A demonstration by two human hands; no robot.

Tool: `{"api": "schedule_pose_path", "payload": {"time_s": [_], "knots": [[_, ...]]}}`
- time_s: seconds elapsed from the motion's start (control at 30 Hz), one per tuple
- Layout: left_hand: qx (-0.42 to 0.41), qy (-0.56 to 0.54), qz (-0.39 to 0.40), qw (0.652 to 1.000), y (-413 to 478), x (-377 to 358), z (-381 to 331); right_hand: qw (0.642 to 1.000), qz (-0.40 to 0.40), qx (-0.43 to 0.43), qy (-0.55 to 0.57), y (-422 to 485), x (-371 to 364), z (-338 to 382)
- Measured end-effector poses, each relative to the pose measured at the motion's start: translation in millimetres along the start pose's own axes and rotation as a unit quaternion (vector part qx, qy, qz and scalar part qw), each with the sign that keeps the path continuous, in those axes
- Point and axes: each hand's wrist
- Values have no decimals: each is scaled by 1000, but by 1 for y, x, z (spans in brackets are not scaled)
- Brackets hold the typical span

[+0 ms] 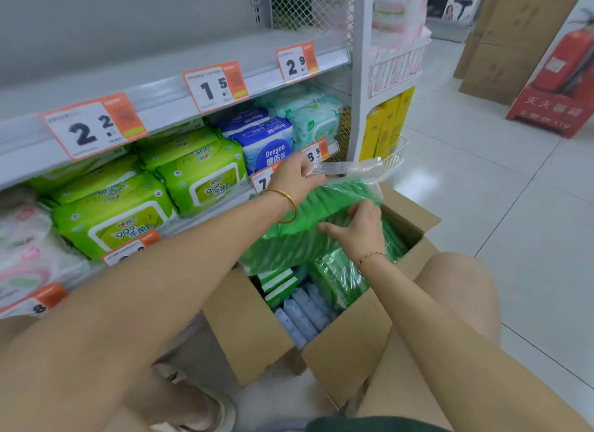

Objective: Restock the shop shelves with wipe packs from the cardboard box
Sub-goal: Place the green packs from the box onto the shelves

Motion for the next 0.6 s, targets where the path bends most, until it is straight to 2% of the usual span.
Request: {"api": "schedule_pose_path", "payload": {"time_s": [0.07,0.13,0.27,0.43,0.5,0.6], "knots": [[-2,9,-32,999,-2,35,-2,996,-33,-5,84,-1,-7,13],[-16,27,-58,998,-8,69,-5,989,-18,-4,148,-2,-14,28],[-8,45,-126,991,-28,129,-8,963,74,-3,259,5,-26,62],[4,15,-178,984,-61,203,-8,915,246,24,320,12,-33,115],[14,-17,-184,983,-77,235,-9,900,299,29,314,17,-37,137],[26,-27,-199,979,-99,283,-7,879,396,88,252,14,-49,172]]}}
Point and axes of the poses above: each hand's wrist, its own y-axis towards the middle knuckle, its own x-axis out of the back of the hand, z = x × y, and after that the axes turned 6 degrees about y, right-handed
